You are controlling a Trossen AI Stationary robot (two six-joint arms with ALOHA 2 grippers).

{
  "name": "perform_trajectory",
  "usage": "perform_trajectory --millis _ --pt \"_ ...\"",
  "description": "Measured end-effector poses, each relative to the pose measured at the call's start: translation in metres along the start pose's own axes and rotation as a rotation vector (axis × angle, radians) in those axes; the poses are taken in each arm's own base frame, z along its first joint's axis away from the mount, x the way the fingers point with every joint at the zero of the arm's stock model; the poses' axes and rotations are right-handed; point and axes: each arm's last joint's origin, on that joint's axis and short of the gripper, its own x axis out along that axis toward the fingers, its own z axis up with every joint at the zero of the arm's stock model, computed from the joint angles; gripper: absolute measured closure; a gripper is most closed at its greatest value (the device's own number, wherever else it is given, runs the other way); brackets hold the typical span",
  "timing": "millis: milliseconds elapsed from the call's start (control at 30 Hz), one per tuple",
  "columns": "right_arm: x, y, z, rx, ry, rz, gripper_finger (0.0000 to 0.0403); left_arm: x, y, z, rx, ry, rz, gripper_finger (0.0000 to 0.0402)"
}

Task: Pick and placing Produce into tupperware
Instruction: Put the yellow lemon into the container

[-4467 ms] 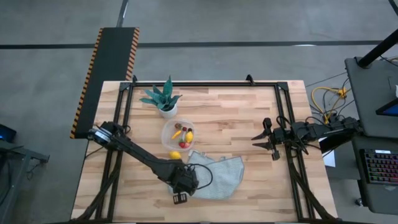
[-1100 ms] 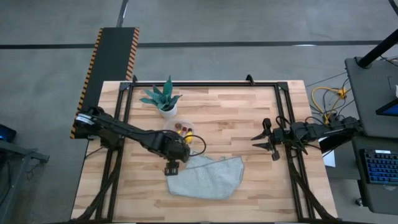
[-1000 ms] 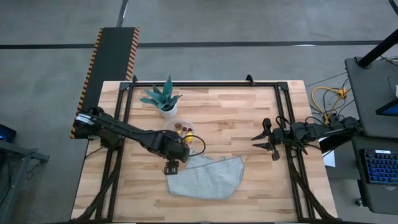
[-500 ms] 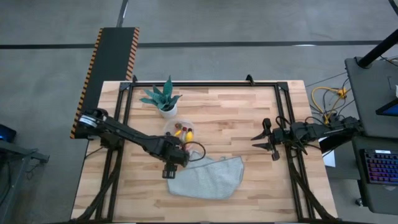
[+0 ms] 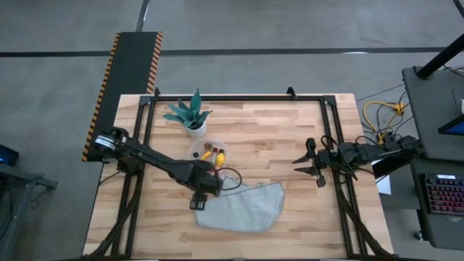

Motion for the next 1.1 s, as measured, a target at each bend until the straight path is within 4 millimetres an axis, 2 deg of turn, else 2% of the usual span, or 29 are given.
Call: perform_trajectory --millis 167,300,867,1100 --pt "0.000 0.000 0.000 0.000 0.000 0.000 0.0287 -0.009 0.000 0.006 -0.001 -0.014 0.026 0.0203" --pt "0.000 0.000 0.000 0.000 0.000 0.000 0.0289 -0.009 0.001 0.001 -0.062 0.027 0.063 0.0203" --pt "0.000 0.001 0.000 0.000 0.002 0.019 0.0283 -0.006 0.009 -0.003 -0.871 0.013 0.120 0.0203" --pt "0.000 0.001 0.000 0.007 0.003 0.024 0.0277 -0.008 0.013 0.000 -1.121 -0.011 0.117 0.0203"
